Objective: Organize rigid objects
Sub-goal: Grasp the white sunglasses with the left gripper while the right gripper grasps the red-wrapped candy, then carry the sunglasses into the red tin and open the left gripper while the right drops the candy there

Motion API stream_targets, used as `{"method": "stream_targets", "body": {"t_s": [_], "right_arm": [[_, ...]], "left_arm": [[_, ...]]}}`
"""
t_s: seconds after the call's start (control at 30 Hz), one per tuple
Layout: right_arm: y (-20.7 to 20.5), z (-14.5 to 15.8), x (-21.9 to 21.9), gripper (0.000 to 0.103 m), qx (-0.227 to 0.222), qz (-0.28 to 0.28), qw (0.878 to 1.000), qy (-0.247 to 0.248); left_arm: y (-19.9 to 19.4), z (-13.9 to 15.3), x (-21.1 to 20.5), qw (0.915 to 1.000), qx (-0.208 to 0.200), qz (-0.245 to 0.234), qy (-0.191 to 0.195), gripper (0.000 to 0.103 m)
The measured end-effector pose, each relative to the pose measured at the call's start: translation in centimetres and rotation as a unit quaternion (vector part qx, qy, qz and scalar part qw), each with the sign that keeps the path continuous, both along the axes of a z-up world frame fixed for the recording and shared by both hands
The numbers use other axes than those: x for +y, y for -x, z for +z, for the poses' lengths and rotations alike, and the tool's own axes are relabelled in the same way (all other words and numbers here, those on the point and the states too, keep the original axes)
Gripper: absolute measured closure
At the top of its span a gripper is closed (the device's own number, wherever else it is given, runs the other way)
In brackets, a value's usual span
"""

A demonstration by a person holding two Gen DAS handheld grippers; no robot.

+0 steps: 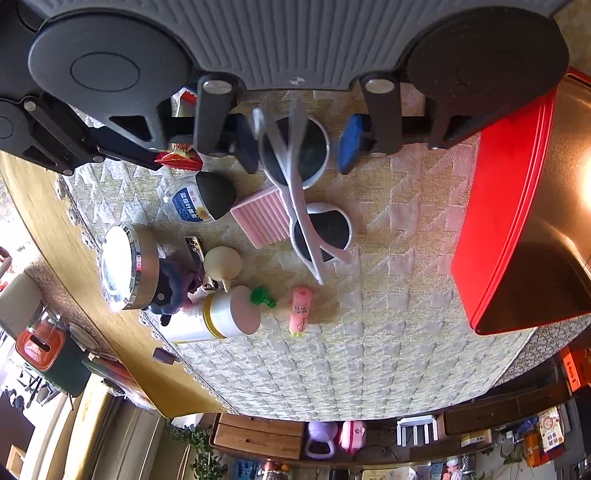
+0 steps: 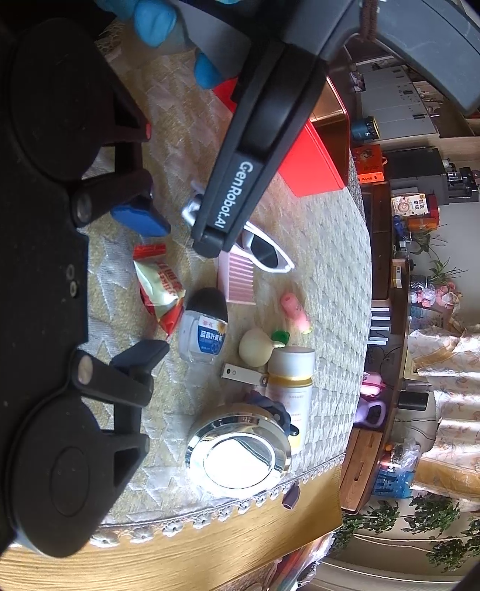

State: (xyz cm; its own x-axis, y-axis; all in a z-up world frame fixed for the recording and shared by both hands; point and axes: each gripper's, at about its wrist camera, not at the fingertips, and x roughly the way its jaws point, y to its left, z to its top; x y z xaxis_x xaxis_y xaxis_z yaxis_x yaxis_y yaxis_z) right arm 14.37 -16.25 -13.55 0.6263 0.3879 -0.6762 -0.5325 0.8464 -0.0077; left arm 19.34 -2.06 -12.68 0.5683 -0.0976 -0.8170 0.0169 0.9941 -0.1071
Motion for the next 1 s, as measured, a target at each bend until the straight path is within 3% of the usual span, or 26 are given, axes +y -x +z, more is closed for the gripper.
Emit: {"method": "stream_targets", "body": {"t_s": [0.13,0.3,0.47,1.0], "right_arm": [[0.1,0.1,0.1,0.049,-0.004,0.001,1.000,0.004],[0.3,0.2,0.3,0.068,-0.016,-0.003,1.000,0.009],[0.2,0.2,0.1,0.079,-0.009,-0.011,1.000,0.007],[1.7,2.5,-0.4,0.084,-0.024,-0.029,0.999,-0.014]], "left_arm": [[0.1,-0.1,0.2,1.0000,-0.004,-0.002,0.004,0.062],[0.5,0.1,0.5,1.0000,-0.005,0.001,0.000,0.062],[1.0,0.4,0.8,1.0000,-0.006,0.004,-0.005,0.062],[3.1,2.3,2.6,0.9995,-0.022,0.019,0.014,0.063]]}}
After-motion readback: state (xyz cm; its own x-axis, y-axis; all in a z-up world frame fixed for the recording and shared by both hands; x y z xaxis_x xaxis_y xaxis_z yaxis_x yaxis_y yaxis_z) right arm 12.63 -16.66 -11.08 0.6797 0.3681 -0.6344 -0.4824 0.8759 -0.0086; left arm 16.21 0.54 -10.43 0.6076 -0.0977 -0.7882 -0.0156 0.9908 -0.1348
